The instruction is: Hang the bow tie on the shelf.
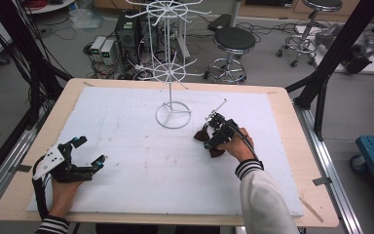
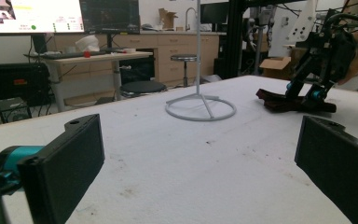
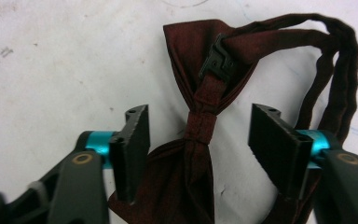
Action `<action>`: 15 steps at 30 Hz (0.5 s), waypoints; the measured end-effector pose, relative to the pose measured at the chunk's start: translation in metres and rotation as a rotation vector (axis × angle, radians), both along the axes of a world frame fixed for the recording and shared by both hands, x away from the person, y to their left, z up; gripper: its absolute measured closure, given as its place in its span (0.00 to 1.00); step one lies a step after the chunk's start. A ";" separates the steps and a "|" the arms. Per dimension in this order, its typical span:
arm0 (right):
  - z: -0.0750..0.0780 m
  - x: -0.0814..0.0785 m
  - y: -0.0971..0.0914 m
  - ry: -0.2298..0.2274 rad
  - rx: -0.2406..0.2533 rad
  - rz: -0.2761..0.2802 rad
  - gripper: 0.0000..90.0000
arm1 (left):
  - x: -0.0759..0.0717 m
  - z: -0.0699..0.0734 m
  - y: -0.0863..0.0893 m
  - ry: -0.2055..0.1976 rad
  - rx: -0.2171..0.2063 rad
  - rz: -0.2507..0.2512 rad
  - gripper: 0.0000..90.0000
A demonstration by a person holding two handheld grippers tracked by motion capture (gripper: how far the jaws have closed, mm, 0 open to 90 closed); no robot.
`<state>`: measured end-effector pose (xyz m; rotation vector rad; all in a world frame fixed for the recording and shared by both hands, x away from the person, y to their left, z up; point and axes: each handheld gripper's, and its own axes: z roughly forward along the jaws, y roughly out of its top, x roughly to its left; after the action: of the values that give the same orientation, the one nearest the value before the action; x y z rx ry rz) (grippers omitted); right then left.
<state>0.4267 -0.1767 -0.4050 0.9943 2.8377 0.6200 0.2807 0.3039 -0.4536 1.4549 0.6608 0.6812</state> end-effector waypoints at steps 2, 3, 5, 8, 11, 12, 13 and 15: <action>-0.001 0.001 0.001 0.003 -0.011 -0.007 0.48 | 0.000 0.000 0.000 -0.001 0.000 -0.003 0.02; -0.002 0.001 0.001 0.007 -0.008 -0.005 0.50 | 0.000 0.000 0.000 0.000 0.000 0.000 0.02; -0.003 0.002 0.002 0.004 -0.014 -0.006 0.54 | 0.000 0.000 0.000 -0.001 0.000 -0.002 0.02; -0.005 0.002 0.004 0.008 -0.030 -0.010 0.60 | 0.000 0.000 0.000 -0.001 0.000 -0.003 0.02; -0.007 0.002 0.006 0.018 -0.042 -0.016 0.69 | 0.000 0.000 0.000 -0.001 0.000 -0.003 0.02; -0.007 0.002 0.006 0.011 -0.051 -0.013 0.74 | 0.000 0.000 0.000 0.000 0.000 0.000 0.02; -0.006 0.002 0.006 0.003 -0.061 -0.011 0.79 | 0.000 0.000 0.000 0.000 0.000 0.000 0.02; -0.006 0.002 0.006 -0.001 -0.067 -0.011 0.84 | 0.000 0.000 0.000 0.000 0.000 0.000 0.02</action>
<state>0.4287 -0.1709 -0.4106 0.9971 2.8295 0.5209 0.2807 0.3038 -0.4536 1.4547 0.6607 0.6809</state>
